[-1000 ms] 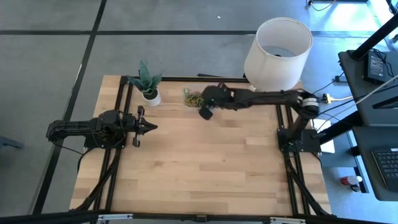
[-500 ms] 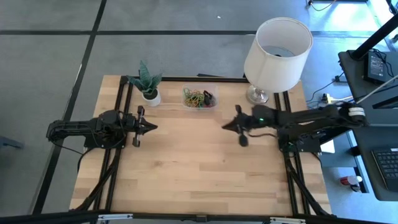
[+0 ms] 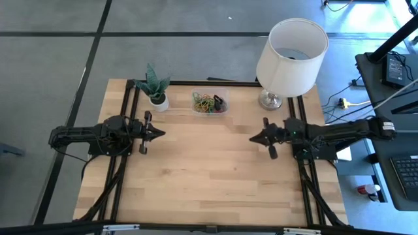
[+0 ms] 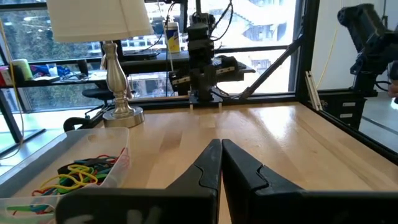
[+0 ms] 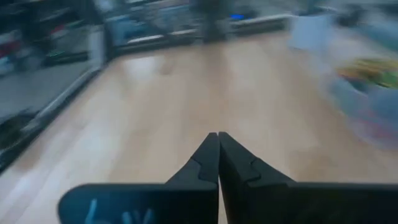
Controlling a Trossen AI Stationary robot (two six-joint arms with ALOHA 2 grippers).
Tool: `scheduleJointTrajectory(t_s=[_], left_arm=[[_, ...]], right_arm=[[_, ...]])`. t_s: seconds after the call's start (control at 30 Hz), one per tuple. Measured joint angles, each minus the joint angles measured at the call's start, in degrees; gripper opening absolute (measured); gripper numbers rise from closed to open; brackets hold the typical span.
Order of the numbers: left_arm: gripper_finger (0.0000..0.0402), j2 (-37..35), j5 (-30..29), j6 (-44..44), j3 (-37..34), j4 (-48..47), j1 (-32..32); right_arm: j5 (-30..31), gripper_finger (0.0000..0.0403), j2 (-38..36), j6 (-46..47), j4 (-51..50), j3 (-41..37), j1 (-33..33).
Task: Pick and place rubber bands into bin
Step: Return to Home Position
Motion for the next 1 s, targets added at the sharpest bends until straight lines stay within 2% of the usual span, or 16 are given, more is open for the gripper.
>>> scheduleJointTrajectory(t_s=[0.1, 0.2, 0.33, 0.7, 1.0], left_arm=[[0.0008, 0.0, 0.0, 0.0, 0.0, 0.0, 0.0], [0.0007, 0.0, 0.0, 0.0, 0.0, 0.0, 0.0], [0.0004, 0.0, 0.0, 0.0, 0.0, 0.0, 0.0], [0.0004, 0.0, 0.0, 0.0, 0.0, 0.0, 0.0], [0.0004, 0.0, 0.0, 0.0, 0.0, 0.0, 0.0]], right_arm=[[6.5, 0.0001, -3.1, 2.8, 0.9, -2.4, 0.0], [9.0, 0.0001, -6.2, 3.6, 1.5, -2.6, 0.0], [9.2, 0.0, -10.2, 4.3, 0.3, -2.6, 0.0], [8.3, 0.0, -23.5, 5.8, -13.5, -2.6, 4.0], [8.3, 0.0, -32.9, 3.8, -21.8, -2.6, 4.4]])
